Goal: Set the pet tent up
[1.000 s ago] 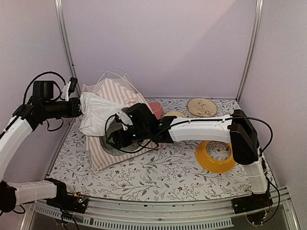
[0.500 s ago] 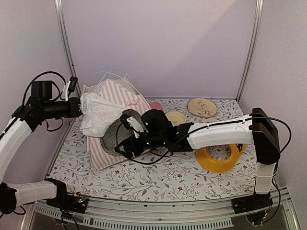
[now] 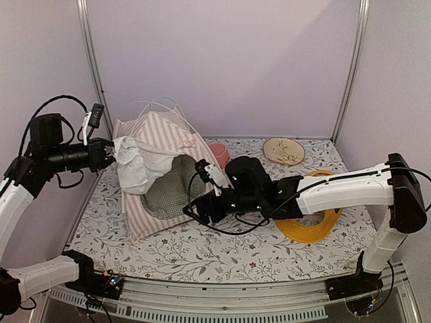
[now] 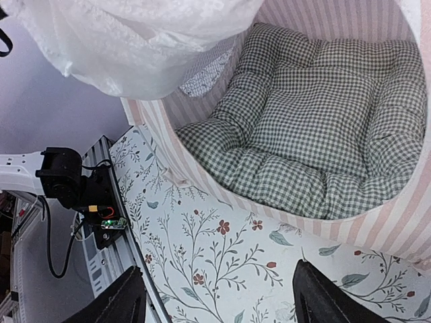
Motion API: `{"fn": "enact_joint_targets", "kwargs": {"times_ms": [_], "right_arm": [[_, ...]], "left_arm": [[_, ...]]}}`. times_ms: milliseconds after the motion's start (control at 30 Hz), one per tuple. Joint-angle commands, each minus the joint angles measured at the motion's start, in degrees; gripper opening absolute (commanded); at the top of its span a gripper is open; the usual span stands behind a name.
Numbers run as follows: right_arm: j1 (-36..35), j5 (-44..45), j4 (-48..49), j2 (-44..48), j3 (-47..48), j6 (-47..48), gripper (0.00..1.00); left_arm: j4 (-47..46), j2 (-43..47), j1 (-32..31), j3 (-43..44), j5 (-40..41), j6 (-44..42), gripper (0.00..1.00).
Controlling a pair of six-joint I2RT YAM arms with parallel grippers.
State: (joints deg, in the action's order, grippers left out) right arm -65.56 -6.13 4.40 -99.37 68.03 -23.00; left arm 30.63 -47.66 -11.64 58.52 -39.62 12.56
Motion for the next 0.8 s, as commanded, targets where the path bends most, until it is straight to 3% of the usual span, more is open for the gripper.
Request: {"fn": "enact_joint_targets", "kwargs": {"times_ms": [0, 167, 333, 500, 567, 633, 700, 767], "right_arm": [[0.9, 4.8, -0.5, 4.6, -1.8, -1.6, 0.77], [3.1, 5.0, 0.5, 7.6, -5.0, -3.2, 0.78], [4.8, 5.0, 2.2, 9.3, -7.4, -4.8, 0.78], [5.5, 5.9, 3.1, 9.9, -9.0, -6.3, 0.78], [5.6, 6.5, 3.4, 10.5, -9.9, -6.7, 0.78], [5.7, 6.8, 3.8, 11.1, -10.9, -7.2, 0.78], [5.7, 6.7, 3.8, 11.4, -11.7, -7.2, 0.78], [5.7, 6.4, 3.9, 11.7, -12.4, -7.2, 0.78]], "left_arm": [[-1.8, 0.0, -6.9, -1.3, -6.1, -2.1, 0.0], [-0.8, -2.7, -18.3, -3.8, -9.7, -3.2, 0.06], [1.9, -7.8, -30.2, -5.4, -2.2, -4.9, 0.0], [1.8, -13.0, -36.1, -5.7, 1.7, -5.1, 0.04], [1.9, -14.6, -38.1, -5.9, 2.4, -5.5, 0.15], [2.2, -15.1, -39.4, -5.6, 3.1, -5.7, 0.37], [1.9, -14.2, -39.8, -5.5, 3.9, -5.6, 0.52], [1.2, -12.3, -39.8, -5.5, 5.7, -5.0, 0.61]]}}
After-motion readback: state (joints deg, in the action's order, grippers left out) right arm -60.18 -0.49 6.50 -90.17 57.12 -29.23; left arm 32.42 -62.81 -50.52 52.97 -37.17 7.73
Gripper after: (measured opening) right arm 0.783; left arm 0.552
